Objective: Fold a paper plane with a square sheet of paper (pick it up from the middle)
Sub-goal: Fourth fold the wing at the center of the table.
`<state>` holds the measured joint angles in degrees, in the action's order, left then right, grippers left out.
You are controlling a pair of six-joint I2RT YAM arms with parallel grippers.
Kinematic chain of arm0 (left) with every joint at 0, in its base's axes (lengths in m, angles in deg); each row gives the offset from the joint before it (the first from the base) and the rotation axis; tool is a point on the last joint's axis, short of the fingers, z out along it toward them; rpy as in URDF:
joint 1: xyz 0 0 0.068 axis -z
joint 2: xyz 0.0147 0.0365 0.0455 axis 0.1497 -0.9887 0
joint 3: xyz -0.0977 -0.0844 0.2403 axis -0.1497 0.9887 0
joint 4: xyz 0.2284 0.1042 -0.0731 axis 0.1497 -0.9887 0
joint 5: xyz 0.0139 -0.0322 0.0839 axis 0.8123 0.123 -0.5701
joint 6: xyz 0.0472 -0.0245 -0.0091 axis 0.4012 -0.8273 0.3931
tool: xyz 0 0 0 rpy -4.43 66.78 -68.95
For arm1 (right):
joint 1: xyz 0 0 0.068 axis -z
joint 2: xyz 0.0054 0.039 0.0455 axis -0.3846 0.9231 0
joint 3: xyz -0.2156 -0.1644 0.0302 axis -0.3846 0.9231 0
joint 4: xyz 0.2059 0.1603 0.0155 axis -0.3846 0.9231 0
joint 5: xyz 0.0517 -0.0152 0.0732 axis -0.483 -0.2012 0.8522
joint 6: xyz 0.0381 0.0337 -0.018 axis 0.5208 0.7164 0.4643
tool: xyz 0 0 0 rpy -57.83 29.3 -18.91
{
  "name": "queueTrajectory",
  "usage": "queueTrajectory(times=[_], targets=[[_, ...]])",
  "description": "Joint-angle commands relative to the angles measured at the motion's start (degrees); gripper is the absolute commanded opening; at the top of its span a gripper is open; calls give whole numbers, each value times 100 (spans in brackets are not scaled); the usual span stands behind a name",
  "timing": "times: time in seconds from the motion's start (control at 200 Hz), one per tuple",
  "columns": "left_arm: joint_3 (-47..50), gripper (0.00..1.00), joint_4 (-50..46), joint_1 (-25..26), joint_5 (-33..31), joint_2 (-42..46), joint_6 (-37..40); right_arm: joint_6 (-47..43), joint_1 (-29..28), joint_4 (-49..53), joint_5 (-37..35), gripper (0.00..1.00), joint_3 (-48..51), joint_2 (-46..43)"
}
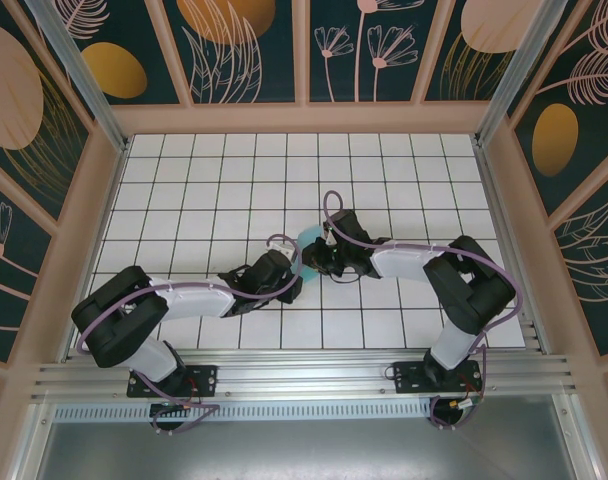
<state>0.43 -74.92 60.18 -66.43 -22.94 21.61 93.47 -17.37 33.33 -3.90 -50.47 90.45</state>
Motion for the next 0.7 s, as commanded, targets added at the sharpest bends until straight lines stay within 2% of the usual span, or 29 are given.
queueTrajectory(times=[0.0, 0.52, 0.696], targets=[[-117, 33, 1, 37, -80, -103, 89, -149, -27, 164, -26, 21, -197, 79], [-178, 35, -104, 37, -166, -261, 156, -210, -27, 255, -19, 20, -259, 85], [-136, 40, -118, 32, -175, -226, 183, -218, -17, 295, -52, 12, -289, 111]])
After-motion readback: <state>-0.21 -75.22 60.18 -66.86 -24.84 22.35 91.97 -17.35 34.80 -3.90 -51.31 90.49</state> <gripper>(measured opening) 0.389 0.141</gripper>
